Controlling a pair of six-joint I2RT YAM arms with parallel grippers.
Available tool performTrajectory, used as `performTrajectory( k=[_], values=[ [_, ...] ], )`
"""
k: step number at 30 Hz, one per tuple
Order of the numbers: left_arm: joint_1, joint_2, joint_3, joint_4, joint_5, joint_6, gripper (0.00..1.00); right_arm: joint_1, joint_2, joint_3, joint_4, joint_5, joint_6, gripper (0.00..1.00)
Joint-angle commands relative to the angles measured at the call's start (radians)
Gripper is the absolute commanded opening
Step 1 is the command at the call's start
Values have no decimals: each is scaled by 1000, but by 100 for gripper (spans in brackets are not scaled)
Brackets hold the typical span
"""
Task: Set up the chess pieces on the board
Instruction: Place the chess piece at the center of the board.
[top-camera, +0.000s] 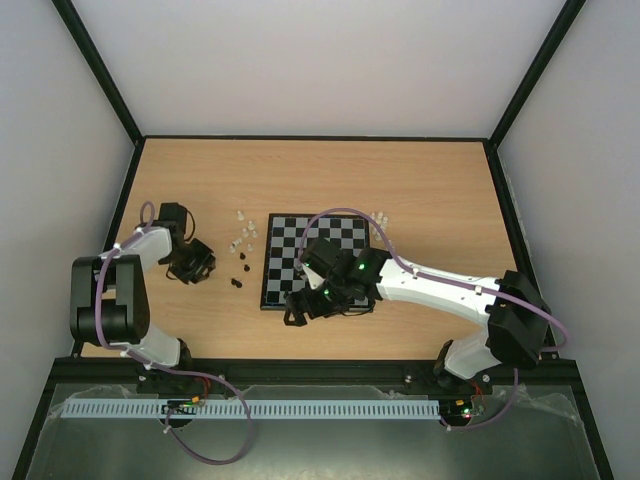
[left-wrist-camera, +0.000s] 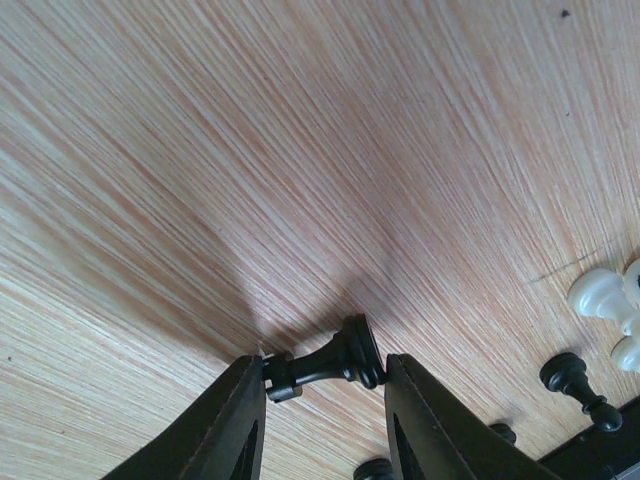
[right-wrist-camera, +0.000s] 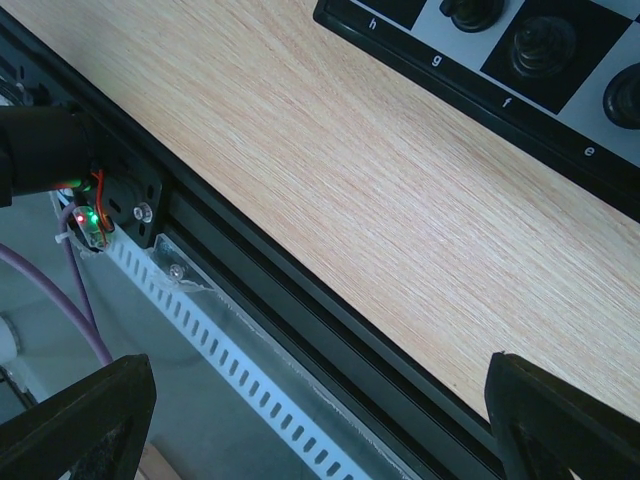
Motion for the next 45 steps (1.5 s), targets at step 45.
performTrajectory(
  k=[45],
  values=[
    [20,-287,-26,-83,12,-703,48,-4,-245,-32,14,-49,64,91]
  ],
)
